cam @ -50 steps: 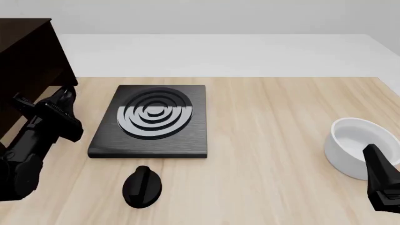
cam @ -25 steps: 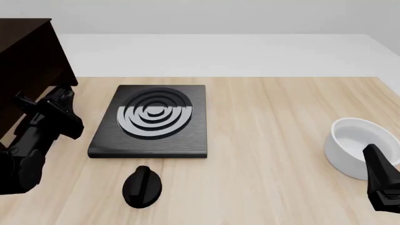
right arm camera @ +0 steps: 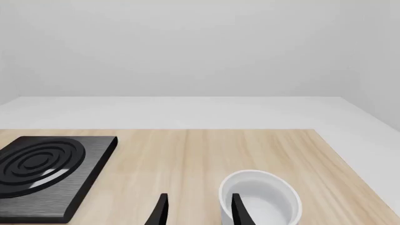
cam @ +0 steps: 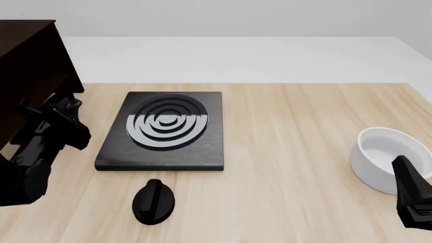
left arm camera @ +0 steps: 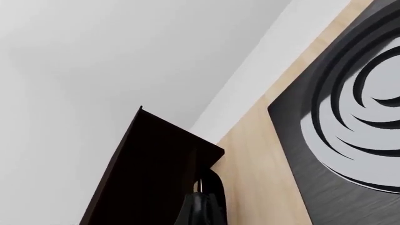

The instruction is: Put the frying pan under the cabinet shelf.

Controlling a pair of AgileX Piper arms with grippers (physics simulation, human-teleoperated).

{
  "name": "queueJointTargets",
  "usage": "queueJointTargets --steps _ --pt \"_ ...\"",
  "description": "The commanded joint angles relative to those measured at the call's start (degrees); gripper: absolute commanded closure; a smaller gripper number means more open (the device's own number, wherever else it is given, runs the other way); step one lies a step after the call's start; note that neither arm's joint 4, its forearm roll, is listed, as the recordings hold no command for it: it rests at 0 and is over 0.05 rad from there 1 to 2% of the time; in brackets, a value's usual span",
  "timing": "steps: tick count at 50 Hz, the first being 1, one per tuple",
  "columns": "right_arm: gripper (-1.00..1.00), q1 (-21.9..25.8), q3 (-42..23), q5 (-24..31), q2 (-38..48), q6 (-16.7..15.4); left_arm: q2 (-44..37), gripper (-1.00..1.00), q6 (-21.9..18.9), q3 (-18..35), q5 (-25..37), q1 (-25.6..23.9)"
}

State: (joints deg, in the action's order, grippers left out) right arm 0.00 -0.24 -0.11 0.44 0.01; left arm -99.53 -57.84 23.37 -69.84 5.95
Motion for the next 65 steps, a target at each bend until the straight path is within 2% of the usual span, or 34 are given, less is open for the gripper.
queueJointTargets --steps 1,20,47,48,52,65 --pt "-1.00 0.0 0.0 0.0 0.0 0.0 -1.9 1.00 -0.6 0.9 -0.1 1.9" --pt "-1.00 0.0 0.0 0.0 0.0 0.0 -3.6 1.00 -0.9 1.7 -0.1 2.4" --pt "-1.00 0.0 0.0 0.0 0.0 0.0 -2.8 1.00 -1.0 -0.4 -0.1 2.2" --pt "-1.00 0.0 0.0 0.0 0.0 0.0 -2.6 -1.00 -0.6 -0.6 -0.1 2.4" --pt "-1.00 0.0 0.0 0.0 0.0 0.0 -2.6 -1.00 -1.7 -0.9 -0.1 1.5" --pt "-1.00 0.0 0.0 0.0 0.0 0.0 -3.0 -1.00 -1.0 -2.0 -0.1 0.5"
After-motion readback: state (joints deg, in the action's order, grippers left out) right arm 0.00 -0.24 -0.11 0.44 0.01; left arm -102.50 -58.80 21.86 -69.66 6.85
